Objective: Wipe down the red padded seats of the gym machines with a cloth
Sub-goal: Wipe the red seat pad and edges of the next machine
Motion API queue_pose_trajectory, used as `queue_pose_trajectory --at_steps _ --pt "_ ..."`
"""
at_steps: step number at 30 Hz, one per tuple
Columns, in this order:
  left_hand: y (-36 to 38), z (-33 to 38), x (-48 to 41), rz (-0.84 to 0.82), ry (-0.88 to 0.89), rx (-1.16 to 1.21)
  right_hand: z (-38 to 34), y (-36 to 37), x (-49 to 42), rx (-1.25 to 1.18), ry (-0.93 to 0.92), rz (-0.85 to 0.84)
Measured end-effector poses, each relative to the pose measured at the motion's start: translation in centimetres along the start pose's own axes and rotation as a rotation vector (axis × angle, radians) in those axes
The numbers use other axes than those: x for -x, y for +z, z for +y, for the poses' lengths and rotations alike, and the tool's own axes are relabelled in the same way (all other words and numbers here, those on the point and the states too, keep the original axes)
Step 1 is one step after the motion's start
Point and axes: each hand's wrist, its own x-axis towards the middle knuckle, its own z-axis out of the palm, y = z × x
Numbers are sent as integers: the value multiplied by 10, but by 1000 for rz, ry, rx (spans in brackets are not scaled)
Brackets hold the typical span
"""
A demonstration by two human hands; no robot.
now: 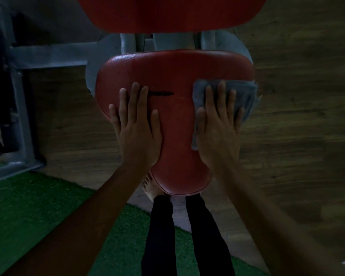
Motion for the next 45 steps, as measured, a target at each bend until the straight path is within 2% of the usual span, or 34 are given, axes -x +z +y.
queue_pose_trajectory --at_steps 2,6,11,13,16,22,26,28,33,36,40,45 --pt "1 0 0 6 -1 -3 -4 -1 -4 -13 -8 24" --pt "1 1 -1 5 3 0 0 6 49 32 -88 -37" --pt "1 0 0 5 -2 -1 -18 3 -15 56 -70 -32" --pt "1 0 0 5 4 4 -23 7 -6 39 -87 0" --pt "0 1 0 2 0 -1 -15 12 47 57 -151 -50" --pt "1 1 1 10 -3 -2 -16 9 -7 57 -105 -2" --pt "0 1 0 10 -4 -7 5 8 37 98 -178 -38" --pt "1 1 0 5 -6 -10 20 2 22 118 -149 -27" --pt "2 2 0 7 -15 -19 13 -9 -81 164 -27 98" --pt "2 3 0 9 -20 -20 3 -3 -70 159 -89 103" --pt "2 3 1 4 -15 -22 17 1 -9 206 -269 9" --pt "3 1 1 13 -10 -23 1 -3 -79 215 -211 87"
